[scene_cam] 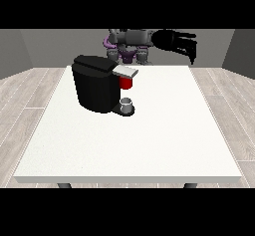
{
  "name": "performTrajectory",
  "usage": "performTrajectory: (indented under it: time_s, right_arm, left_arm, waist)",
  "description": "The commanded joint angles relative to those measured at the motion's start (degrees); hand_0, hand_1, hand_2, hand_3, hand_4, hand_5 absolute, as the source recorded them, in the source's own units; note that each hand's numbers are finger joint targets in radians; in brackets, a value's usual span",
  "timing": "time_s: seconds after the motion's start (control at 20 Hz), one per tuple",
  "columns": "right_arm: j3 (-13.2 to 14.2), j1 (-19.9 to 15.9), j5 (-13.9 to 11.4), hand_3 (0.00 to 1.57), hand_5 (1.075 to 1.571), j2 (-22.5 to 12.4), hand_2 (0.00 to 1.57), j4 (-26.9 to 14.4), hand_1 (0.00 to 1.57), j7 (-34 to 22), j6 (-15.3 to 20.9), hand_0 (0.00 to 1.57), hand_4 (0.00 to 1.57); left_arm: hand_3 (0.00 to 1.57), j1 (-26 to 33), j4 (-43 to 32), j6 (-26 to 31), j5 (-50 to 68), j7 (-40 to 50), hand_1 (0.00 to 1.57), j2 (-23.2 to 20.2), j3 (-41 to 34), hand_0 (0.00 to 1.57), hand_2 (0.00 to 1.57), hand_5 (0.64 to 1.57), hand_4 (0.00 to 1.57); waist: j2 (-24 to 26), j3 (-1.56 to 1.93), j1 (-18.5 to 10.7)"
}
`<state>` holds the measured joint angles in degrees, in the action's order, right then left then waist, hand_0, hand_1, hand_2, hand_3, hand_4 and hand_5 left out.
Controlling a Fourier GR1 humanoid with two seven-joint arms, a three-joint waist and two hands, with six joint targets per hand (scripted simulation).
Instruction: Insert the coffee pod into the coffee machine and close the lid
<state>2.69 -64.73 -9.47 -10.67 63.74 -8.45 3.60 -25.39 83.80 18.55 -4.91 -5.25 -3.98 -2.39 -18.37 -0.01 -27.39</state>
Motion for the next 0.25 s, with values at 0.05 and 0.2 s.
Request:
performTrajectory:
  time_s: [0.05, 0.2]
  right_arm:
    - [-4.87, 6.20, 0.00, 0.00, 1.571, 8.14, 0.00, 1.45, 0.00, 5.25, 0.50, 0.00, 0.18]
    - [-6.94, 9.89, 1.52, 0.00, 1.571, 10.39, 0.00, 2.90, 0.00, 7.06, -0.72, 0.00, 0.26]
  left_arm:
    - [0.00, 3.29, -1.54, -0.72, 1.07, 1.45, 0.00, -0.61, -2.25, 0.00, 0.00, 1.571, 0.27]
    - [0.00, 7.95, -4.22, -0.59, 1.40, -2.81, 0.00, -2.64, -5.08, 0.00, 0.00, 1.571, 0.27]
  waist:
    - [5.82, 0.01, 5.60]
    - [7.89, -0.01, 8.93]
